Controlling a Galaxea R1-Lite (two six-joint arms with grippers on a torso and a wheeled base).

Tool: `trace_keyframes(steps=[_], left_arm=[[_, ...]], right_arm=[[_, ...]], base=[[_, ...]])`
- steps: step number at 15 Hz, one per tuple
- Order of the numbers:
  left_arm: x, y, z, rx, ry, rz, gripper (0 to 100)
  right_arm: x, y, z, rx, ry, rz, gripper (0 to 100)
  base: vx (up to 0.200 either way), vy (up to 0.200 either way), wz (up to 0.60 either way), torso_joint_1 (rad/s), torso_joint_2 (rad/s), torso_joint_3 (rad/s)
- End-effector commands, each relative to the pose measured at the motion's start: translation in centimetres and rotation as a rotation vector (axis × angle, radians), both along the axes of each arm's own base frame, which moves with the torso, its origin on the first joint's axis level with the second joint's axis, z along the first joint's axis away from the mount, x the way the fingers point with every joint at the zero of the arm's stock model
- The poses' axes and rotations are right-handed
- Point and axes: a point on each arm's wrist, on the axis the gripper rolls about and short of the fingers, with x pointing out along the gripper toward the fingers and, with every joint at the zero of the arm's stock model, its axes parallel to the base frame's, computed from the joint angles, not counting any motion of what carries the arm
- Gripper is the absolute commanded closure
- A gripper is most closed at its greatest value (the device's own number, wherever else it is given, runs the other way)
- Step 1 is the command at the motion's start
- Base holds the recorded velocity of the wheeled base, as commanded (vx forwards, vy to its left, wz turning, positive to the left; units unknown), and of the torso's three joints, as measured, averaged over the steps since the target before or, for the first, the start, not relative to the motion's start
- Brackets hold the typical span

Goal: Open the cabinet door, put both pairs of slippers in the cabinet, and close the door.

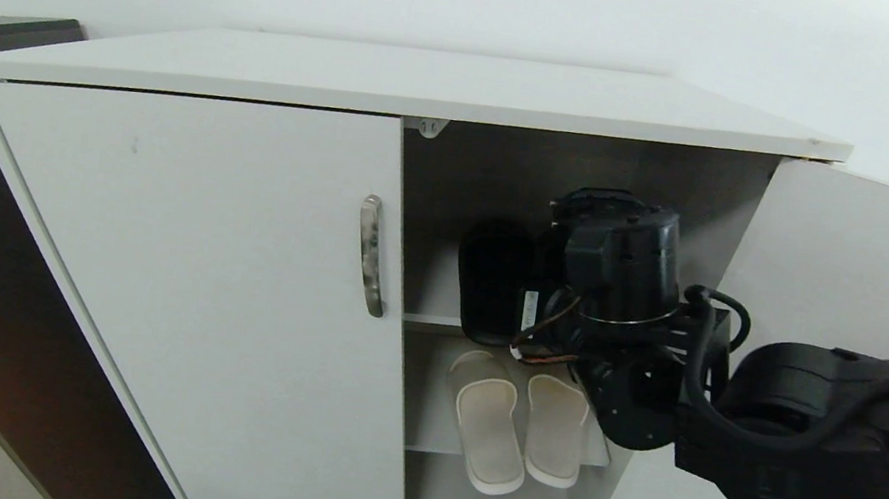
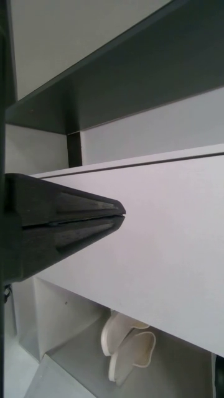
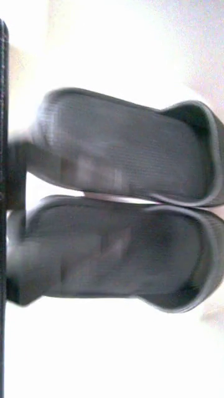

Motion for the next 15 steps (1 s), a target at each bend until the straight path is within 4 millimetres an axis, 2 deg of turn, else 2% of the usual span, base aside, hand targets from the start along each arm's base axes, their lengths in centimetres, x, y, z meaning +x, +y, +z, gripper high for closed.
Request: trace_keyframes(steps=[1,5,14,15], left_arm=[[0.0,0.0,0.0,0.002,0.001,-0.002,100],[0.0,0.0,0.0,0.002,0.002,-0.002,100],[0.0,0.0,0.0,0.001,0.001,-0.002,100],[0.0,0.0,0.0,0.001,0.003,-0.002,100]], right_arm=[[-1.6,-1.6,0.7,0.027,-0.023,0.012,100],[-1.8,-1.3,-0.6,-0.001,0.001,0.022,100],[-1.8,-0.8,-1.7,-0.005,0.0,0.027,100],[-1.9,-0.8,-1.8,-0.007,0.002,0.029,100]], base=[[0.0,0.0,0.0,0.0,0.0,0.0],[0.0,0.0,0.0,0.0,0.0,0.0],[0.0,0.0,0.0,0.0,0.0,0.0],[-0.2,0.0,0.0,0.002,0.0,0.002]])
